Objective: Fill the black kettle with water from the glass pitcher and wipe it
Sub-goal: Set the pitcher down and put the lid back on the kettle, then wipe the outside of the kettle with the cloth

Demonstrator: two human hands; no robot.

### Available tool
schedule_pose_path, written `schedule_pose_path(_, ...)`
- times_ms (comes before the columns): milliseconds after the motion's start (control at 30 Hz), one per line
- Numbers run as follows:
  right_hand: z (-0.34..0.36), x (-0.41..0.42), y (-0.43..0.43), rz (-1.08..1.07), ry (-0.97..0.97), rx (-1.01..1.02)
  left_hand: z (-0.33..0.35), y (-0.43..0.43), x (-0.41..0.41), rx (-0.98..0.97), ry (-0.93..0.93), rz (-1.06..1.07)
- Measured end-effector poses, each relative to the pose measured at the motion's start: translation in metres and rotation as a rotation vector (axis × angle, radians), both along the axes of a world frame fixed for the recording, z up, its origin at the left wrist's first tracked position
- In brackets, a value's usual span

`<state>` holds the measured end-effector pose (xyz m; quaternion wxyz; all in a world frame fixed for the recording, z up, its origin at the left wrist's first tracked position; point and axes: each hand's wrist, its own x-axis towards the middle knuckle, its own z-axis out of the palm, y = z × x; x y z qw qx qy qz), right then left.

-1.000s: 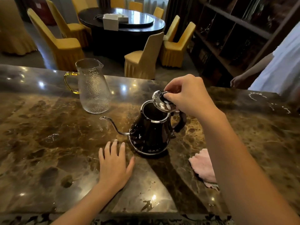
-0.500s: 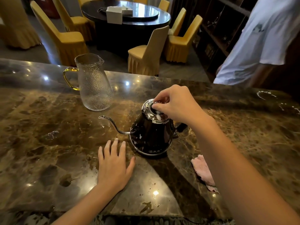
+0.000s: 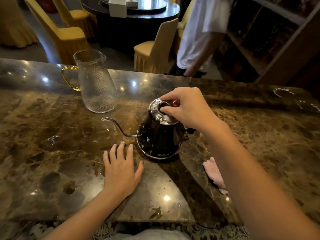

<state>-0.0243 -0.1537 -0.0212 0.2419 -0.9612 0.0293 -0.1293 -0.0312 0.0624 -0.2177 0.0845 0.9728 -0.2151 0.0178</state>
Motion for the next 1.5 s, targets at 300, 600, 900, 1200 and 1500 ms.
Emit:
schedule_pose_path(300, -0.101, -0.105, -0.07, -0.502, 0.006, 0.27, 0.005, -0.011, -0.023, -0.114, 0.003, -0.102)
schedule_pose_path(600, -0.125, -0.164, -0.085, -0.638, 0.633, 0.131, 0.007, -0.051, -0.079, -0.212, 0.04, -0.299)
schedule_pose_path(900, -0.094, -0.164, -0.073, -0.381, 0.337, 1.153, 0.067, -0.123, -0.102, -0.893, 1.094, -0.127)
schedule_pose_path(1200, -0.057, -0.143, -0.039, -0.324, -0.025, 1.243, 0.111, -0.072, -0.057, -1.128, 0.842, -0.13)
schedule_pose_path(1500, -0.002, -0.119, -0.005, 0.067, -0.256, 0.83, 0.156, -0.06, -0.055, -0.877, 0.531, -0.421)
